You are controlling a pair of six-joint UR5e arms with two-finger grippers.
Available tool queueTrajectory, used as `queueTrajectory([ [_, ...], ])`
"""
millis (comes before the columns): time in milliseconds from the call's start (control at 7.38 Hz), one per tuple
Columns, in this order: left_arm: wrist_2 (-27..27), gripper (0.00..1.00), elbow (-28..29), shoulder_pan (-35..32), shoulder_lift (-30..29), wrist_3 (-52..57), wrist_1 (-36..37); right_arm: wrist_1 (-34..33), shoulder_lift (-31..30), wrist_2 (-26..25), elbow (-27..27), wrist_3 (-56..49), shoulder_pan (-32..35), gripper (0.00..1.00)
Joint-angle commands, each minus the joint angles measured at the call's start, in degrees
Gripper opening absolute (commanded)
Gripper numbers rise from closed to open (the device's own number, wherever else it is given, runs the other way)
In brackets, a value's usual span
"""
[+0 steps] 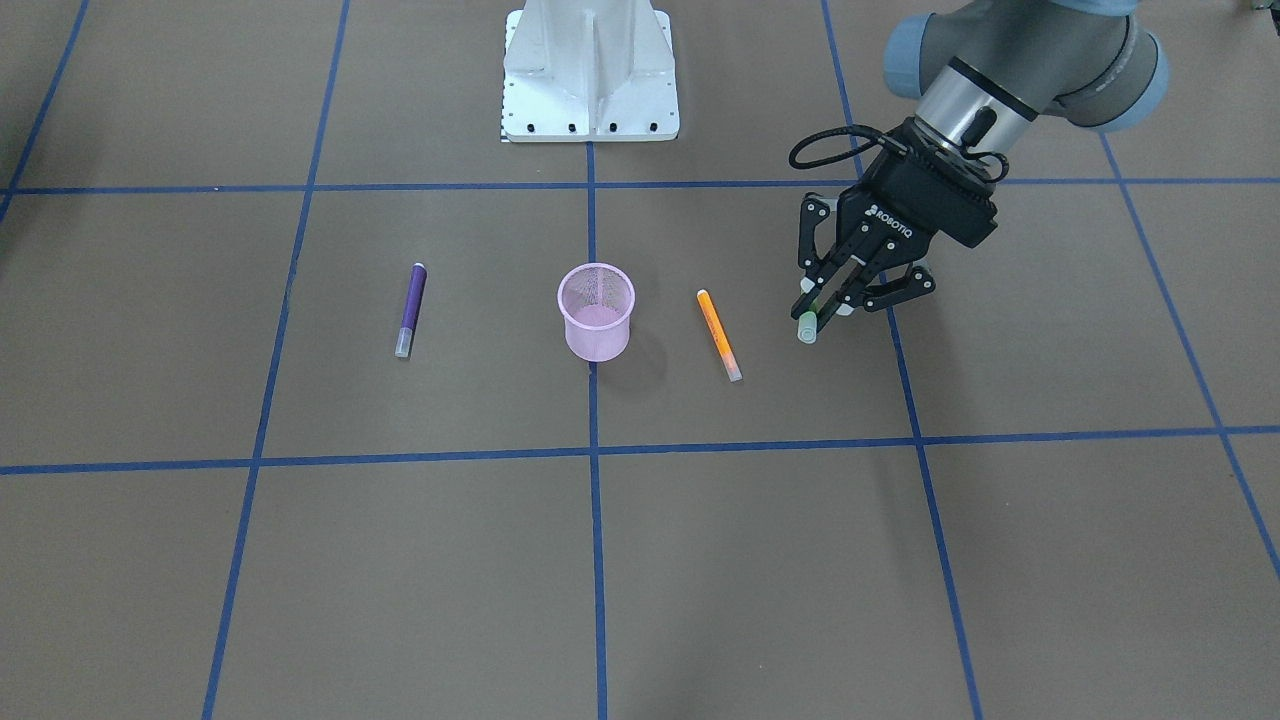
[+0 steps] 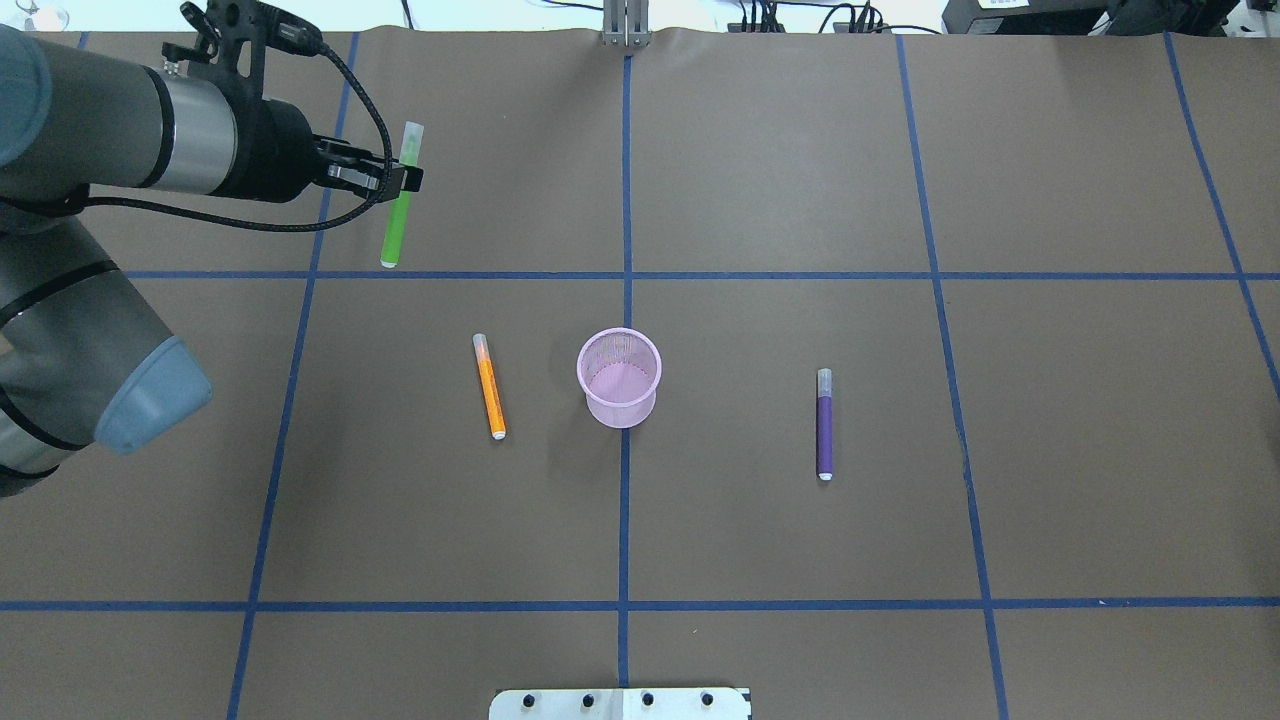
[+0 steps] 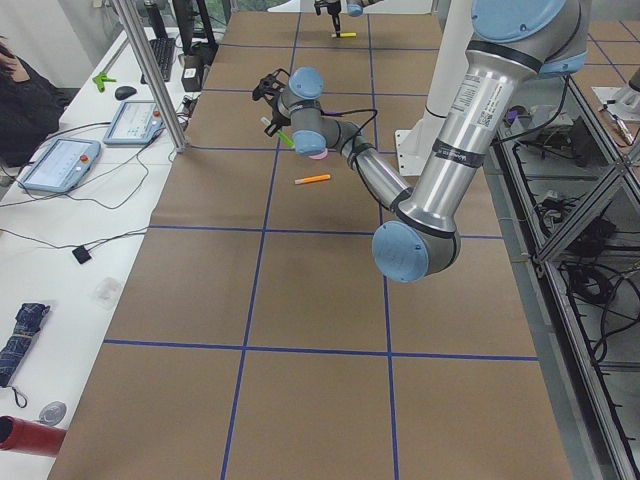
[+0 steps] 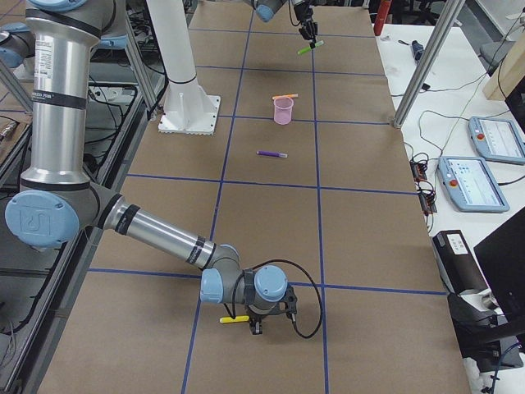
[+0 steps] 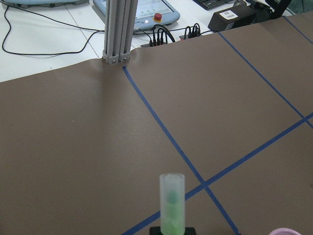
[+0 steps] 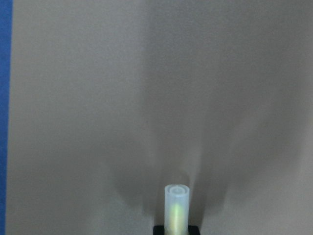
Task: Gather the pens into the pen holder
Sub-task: 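Carry the green marker over the pink cup with the left gripper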
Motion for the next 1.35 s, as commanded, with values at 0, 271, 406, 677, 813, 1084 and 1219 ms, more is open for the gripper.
queueTrajectory([
  [0,0.0,0.0,0.49,0.04,-2.18,-0.09,0.06,0.14,0.13,0.03,2.06,0.15,0.08,0.0],
  [271,8.2,0.0,0.49,4.74,-2.46,-0.61,-4.47,0.06,0.65,3.36,5.04,0.06,0.52,0.0],
  [406,12.7,0.0,0.75,8.18,-2.46,-1.31,-7.12,0.06,1.35,5.29,6.8,0.41,1.04,0.0],
  [677,14.67,0.0,2.24,11.02,-2.46,-3.5,-13.97,0.06,2.5,5.49,9.79,0.41,2.97,0.0],
  [813,14.77,0.0,5.04,11.55,-3.5,-5.0,-18.7,0.06,3.46,5.4,10.5,0.5,3.33,0.0],
  [1084,22.01,0.0,12.24,16.53,-6.14,-7.91,-29.07,0.06,4.34,5.48,10.77,0.59,3.94,0.0],
  [1219,24.93,0.0,13.84,19.35,-6.49,-7.91,-31.64,0.06,4.96,5.66,10.77,0.5,4.12,0.0],
])
